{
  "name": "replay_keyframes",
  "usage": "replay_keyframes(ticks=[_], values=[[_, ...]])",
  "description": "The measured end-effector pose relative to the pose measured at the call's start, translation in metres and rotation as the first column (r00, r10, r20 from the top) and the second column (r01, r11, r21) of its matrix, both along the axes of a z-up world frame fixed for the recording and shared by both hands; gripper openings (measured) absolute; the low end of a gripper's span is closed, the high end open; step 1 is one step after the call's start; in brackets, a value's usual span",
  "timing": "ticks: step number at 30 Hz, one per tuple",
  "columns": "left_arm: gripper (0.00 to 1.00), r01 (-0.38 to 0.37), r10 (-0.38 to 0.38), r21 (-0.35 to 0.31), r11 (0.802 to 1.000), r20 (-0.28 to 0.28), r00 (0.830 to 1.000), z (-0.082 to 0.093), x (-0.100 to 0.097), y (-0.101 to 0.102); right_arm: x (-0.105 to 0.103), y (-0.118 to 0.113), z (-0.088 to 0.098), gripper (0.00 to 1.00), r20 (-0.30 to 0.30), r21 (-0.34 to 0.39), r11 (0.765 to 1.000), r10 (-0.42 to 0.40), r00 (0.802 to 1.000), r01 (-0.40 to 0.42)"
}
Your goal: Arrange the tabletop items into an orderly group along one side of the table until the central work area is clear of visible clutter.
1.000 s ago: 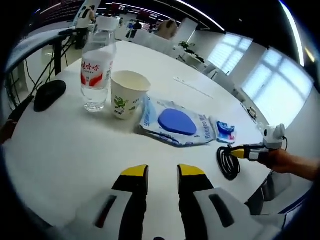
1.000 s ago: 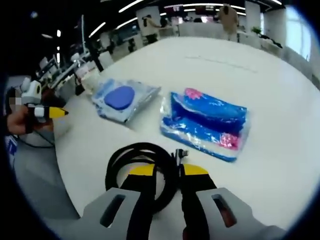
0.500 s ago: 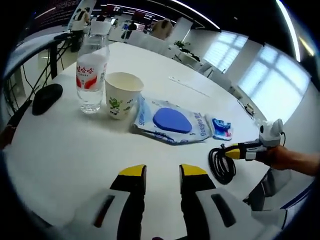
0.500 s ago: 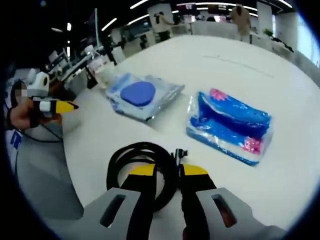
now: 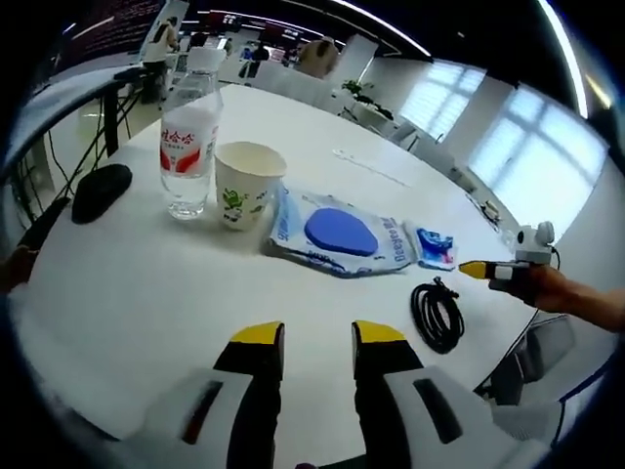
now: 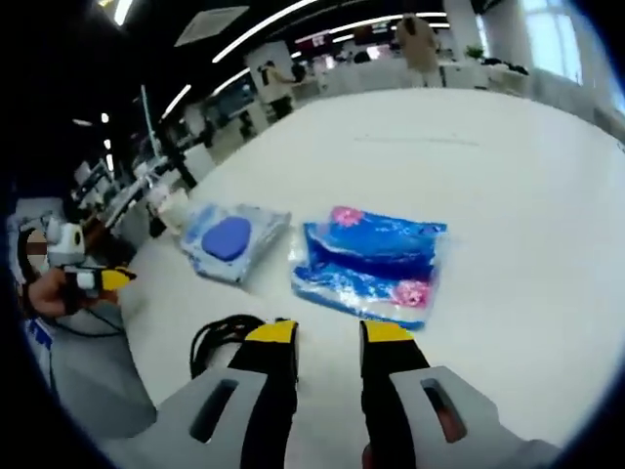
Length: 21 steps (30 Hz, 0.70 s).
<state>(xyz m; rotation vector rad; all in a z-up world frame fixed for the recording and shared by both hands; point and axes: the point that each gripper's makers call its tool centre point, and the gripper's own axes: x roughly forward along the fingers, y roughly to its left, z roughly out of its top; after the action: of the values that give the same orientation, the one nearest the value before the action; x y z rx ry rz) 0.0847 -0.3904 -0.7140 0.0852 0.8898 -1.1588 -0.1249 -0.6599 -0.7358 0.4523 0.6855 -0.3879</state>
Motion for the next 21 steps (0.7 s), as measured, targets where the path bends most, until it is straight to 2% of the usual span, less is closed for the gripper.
replay_keyframes(ticks=[3,6,9,12,16,19,21], values=[[0.27,0.017,-0.017,-0.004,1.0,0.011,1.0,0.006,-0.006,-0.001,-0.011,-0.018,0.001,0.22,0.006,-0.007,0.997,-0.082,0.997,0.082],[0.27,0.032,-0.032,-0.004,0.999,0.021,0.999,0.008,-0.009,-0.001,-0.024,-0.036,-0.003,0.21,-0.022,-0.016,0.985,-0.17,0.985,0.169],[0.28,0.044,-0.044,0.004,0.999,0.029,0.999,0.009,-0.013,0.001,-0.024,-0.049,-0.007,0.22,-0.009,0.011,0.973,-0.229,0.973,0.229],[0.29,0.047,-0.048,0.008,0.999,0.029,0.998,0.008,-0.014,0.002,-0.017,-0.057,-0.009,0.21,-0.002,0.024,0.968,-0.251,0.968,0.251],[0.29,0.042,-0.043,0.011,0.999,0.028,0.999,0.009,-0.014,0.005,-0.006,-0.057,-0.011,0.19,-0.015,0.024,0.964,-0.266,0.964,0.266],[0.28,0.025,-0.025,0.021,0.999,0.027,0.999,0.007,-0.011,0.008,-0.004,-0.052,-0.019,0.1,-0.063,0.024,0.964,-0.264,0.963,0.266],[0.28,0.019,-0.02,0.025,0.999,0.026,0.999,0.006,-0.01,0.01,-0.001,-0.047,-0.019,0.05,-0.064,0.018,0.971,-0.239,0.969,0.24]])
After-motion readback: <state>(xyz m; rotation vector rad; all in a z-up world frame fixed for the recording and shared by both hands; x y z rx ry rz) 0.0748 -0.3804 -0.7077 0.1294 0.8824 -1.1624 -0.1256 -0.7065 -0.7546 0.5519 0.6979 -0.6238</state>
